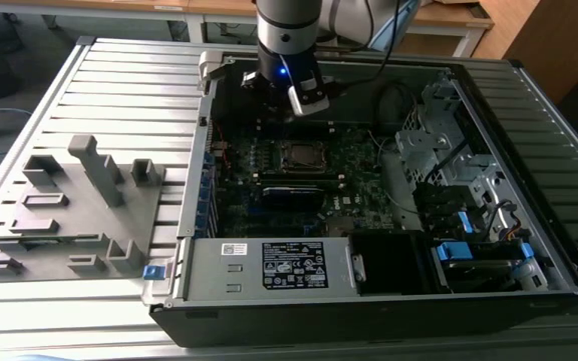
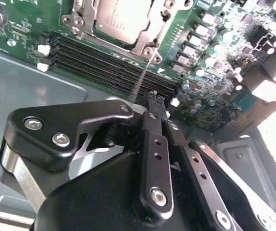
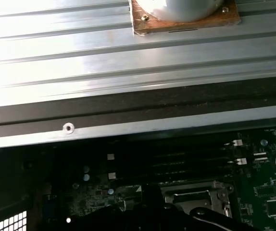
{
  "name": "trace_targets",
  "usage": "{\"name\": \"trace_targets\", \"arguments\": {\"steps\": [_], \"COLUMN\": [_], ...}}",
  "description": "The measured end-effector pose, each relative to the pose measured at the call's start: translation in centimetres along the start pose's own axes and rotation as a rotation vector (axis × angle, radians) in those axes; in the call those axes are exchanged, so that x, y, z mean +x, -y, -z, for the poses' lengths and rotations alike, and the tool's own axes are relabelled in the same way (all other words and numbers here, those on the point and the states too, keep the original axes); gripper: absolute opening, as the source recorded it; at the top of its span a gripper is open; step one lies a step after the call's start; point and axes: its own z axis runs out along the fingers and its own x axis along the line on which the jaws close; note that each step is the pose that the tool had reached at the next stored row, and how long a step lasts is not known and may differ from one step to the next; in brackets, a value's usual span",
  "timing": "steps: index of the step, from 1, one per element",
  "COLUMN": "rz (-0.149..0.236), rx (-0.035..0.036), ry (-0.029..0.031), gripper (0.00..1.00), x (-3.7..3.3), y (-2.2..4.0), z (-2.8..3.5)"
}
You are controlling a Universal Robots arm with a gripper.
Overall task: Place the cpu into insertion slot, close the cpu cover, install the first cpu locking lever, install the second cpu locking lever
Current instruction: 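Install the first cpu locking lever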
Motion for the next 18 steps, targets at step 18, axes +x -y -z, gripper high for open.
{"name": "trace_targets", "arguments": {"steps": [18], "rz": [0.0], "rx": [0.0121], "ry": [0.0015], "gripper": [0.11], "x": [-0.28], "y": [-0.03], "z": [-0.04]}}
